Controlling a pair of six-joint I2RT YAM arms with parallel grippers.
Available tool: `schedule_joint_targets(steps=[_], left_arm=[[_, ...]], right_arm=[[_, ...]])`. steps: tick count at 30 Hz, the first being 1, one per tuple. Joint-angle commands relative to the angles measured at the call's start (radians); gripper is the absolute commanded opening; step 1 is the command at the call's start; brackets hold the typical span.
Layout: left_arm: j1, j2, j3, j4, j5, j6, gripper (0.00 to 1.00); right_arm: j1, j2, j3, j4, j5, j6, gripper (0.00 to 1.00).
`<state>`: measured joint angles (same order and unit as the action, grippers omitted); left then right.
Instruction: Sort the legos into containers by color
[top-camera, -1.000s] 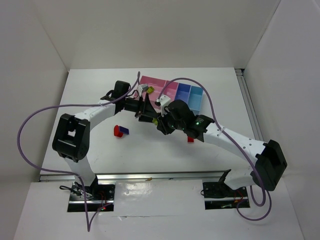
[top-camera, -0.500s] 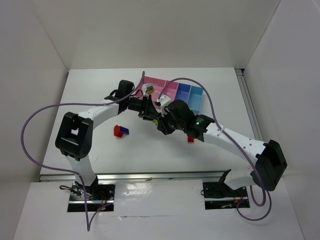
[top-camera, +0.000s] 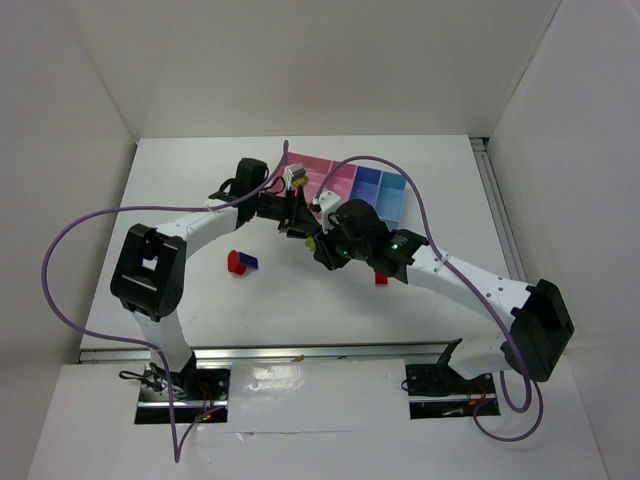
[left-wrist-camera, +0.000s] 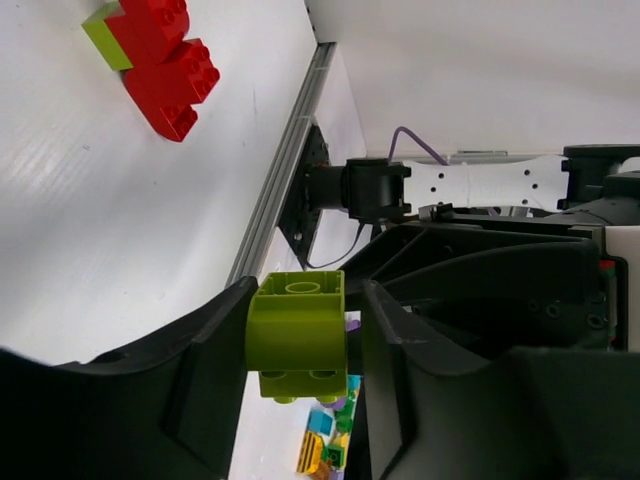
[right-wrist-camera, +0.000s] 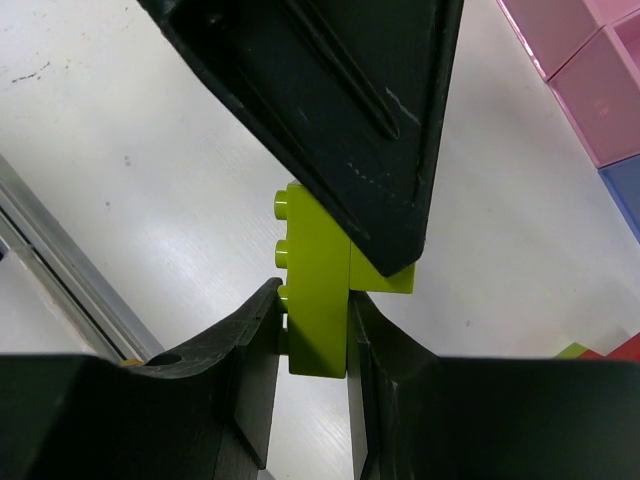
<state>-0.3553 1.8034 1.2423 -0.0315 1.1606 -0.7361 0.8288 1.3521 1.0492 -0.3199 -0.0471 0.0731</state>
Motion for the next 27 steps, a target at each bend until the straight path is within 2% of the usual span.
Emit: schedule_joint_targets(steps=[1,5,9,10,12,16,23,27], left_arm=[[-0.004,-0.009,0.014,0.07,-0.01,-0.025,0.54],[-0.004,-0.009,0.005,0.081,-0.021,-0.037,0.39],[-0.004,-0.018,0.005,0.071,-0.047,-0.037,0.35],[-0.004,-0.018,0.005,0.071,-0.059,-0.037,0.27],[-0.004,-0.018,0.015,0.071,-0.073,-0.049,0.22],[-0.004,-0.018,0.039,0.048,-0.111,-0.071,0.02],[-0.004,0.003,0.092,-0.068,-0.252,-0.06,0.0],[-0.004,0.016,0.121,-0.079,-0.263,-0.049,0.0]], right_arm=[[0.009,-0.001,0.048,-0.002,-0.008,-0.004,0.0],[0.009,-0.001,0.048,-0.002,-0.008,-0.004,0.0],[0.018,-0.001,0.048,-0.002,-0.017,-0.004,0.0],[0.018,-0.001,0.048,-0.002,-0.017,-0.004,0.0],[0.018,0.012,0.048,-0.011,-0.037,-0.016,0.0],[0.062,0.041,0.067,-0.034,-0.005,-0.036,0.0],[0.154,0.051,0.098,-0.082,0.076,-0.056,0.0],[0.167,0.032,0.107,-0.091,0.121,-0.056,0.0]])
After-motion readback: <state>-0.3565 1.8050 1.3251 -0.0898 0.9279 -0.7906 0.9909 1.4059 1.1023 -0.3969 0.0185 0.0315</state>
